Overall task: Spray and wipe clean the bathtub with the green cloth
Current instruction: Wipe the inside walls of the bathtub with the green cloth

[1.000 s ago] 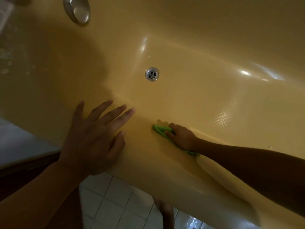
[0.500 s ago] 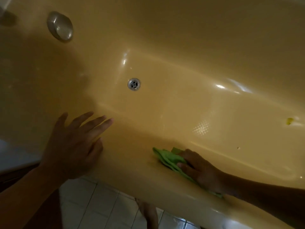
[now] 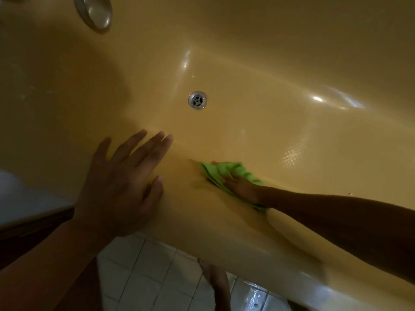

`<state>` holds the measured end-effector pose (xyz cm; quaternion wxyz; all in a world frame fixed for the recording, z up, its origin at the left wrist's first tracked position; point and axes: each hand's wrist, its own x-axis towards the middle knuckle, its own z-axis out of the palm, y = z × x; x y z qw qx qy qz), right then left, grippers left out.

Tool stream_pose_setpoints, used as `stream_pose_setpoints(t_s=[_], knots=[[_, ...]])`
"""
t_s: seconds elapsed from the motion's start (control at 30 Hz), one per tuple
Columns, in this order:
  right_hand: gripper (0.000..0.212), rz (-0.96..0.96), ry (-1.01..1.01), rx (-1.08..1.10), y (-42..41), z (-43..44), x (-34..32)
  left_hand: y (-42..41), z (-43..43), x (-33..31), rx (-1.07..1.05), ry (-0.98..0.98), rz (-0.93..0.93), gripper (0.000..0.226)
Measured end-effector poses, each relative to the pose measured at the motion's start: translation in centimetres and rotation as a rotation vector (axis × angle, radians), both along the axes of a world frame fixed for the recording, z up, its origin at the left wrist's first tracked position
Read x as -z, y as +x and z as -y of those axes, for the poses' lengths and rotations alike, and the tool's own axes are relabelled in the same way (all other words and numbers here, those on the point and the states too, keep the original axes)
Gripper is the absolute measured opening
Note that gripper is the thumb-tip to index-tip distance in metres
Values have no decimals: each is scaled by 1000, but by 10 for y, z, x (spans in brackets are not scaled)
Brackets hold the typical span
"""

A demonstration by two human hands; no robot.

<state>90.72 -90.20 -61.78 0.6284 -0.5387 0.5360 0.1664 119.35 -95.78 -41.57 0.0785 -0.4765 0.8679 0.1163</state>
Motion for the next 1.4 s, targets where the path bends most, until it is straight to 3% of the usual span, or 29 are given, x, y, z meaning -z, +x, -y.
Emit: stream_pose_setpoints(t_s=[0.07, 0.17, 0.27, 0.4, 0.5, 0.6, 0.73, 0.83, 0.97, 1.2, 1.27, 1.33, 1.4], knots=[[83, 76, -12, -1, 51, 30, -46, 1, 0, -1, -23, -12, -13, 73], [58, 159, -67, -5, 79, 43, -82, 2, -1, -2, -72, -31, -85, 72], [55, 139, -75, 155, 76, 32, -105, 2, -4, -3, -123, -32, -197, 72], [53, 22, -117, 194, 58, 12, -128, 2, -4, -7, -182, 42, -368, 72], [30, 7, -138, 286, 49, 8, -131, 24, 15, -12, -224, 118, -476, 67], [69, -19, -158, 329, 55, 15, -122, 86, 56, -4, -134, -19, -249, 62], [30, -37, -156, 242, 82, 40, -90, 151, 94, 1, 72, -91, 9, 62], [49, -19, -151, 175, 122, 71, -81, 151, 94, 2, 103, -169, -2, 60], [52, 77, -119, -14, 172, 109, -88, 148, 97, -2, 111, -141, -4, 62], [52, 313, -89, 283, 167, 97, -120, 148, 99, -7, 91, -104, -37, 65], [50, 236, -51, 313, 153, 85, -117, 148, 99, -8, 55, -97, -68, 65], [63, 93, -64, 326, 147, 81, -104, 147, 98, -8, 7, -89, -116, 65], [57, 7, -72, 347, 151, 86, -89, 148, 97, -6, -52, -87, -157, 66]])
